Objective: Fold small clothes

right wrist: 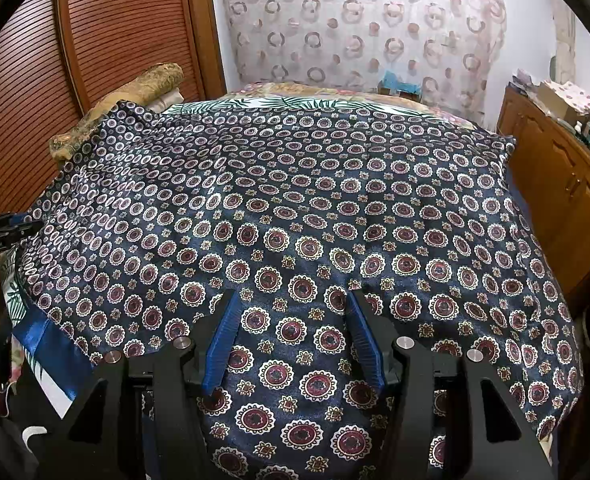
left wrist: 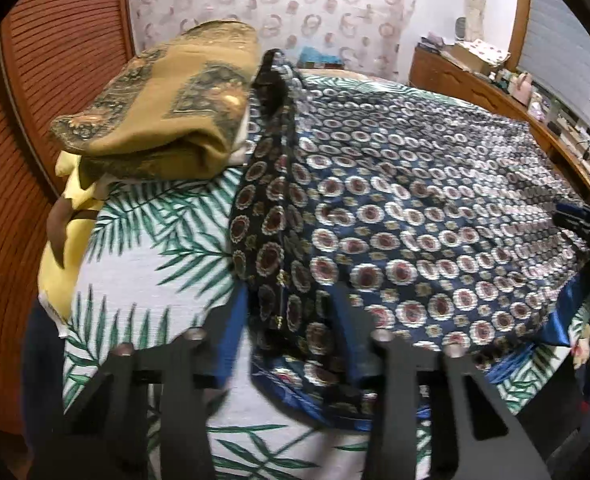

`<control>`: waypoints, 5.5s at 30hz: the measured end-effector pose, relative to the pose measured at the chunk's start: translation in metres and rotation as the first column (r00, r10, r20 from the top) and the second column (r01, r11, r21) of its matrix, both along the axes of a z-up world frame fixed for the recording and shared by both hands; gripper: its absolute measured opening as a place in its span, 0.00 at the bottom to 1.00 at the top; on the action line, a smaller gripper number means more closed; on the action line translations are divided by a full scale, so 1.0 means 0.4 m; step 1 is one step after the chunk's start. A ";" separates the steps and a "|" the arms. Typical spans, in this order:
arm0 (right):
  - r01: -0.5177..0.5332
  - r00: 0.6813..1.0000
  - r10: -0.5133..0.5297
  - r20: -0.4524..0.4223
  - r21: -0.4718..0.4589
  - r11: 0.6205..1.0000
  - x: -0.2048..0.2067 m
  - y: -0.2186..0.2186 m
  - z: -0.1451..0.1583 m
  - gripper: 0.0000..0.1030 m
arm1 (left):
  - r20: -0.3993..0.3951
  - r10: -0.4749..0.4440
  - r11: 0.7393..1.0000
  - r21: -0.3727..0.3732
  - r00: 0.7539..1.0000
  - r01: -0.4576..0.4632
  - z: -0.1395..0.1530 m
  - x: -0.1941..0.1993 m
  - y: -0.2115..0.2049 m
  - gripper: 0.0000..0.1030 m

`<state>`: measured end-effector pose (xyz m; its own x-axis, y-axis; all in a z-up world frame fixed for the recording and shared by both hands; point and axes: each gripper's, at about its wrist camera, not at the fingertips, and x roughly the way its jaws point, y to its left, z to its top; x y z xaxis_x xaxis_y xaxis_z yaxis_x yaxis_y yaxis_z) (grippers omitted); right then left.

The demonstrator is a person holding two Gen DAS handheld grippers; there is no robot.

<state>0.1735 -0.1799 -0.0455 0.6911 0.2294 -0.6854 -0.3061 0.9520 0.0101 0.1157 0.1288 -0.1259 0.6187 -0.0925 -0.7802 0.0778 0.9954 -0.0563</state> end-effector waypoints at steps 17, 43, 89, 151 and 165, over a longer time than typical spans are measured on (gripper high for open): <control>0.014 1.000 -0.014 -0.003 0.046 0.999 -0.010 -0.033 0.013 0.55 | 0.213 -0.159 0.959 -0.198 0.964 0.202 0.235 0.038 -0.130 0.04; 0.201 0.973 -0.211 0.094 0.105 0.974 -0.274 -0.280 0.100 0.55 | 0.198 -0.646 0.718 -0.171 0.738 0.675 0.336 0.206 -0.851 0.04; 0.093 0.994 -0.095 0.058 0.036 0.995 0.048 -0.237 0.168 0.55 | 0.018 -0.382 0.919 -0.099 0.924 0.382 0.090 0.225 -0.493 0.72; 0.245 0.970 -0.245 0.011 -0.074 0.967 0.242 -0.365 0.247 0.48 | -0.024 -0.402 0.915 0.029 0.915 0.402 0.029 0.199 -0.529 0.85; 0.220 0.970 -0.219 -0.102 -0.001 0.976 -0.017 -0.437 0.112 0.39 | -0.007 -0.455 0.883 -0.130 0.890 0.450 0.044 0.042 -0.508 0.59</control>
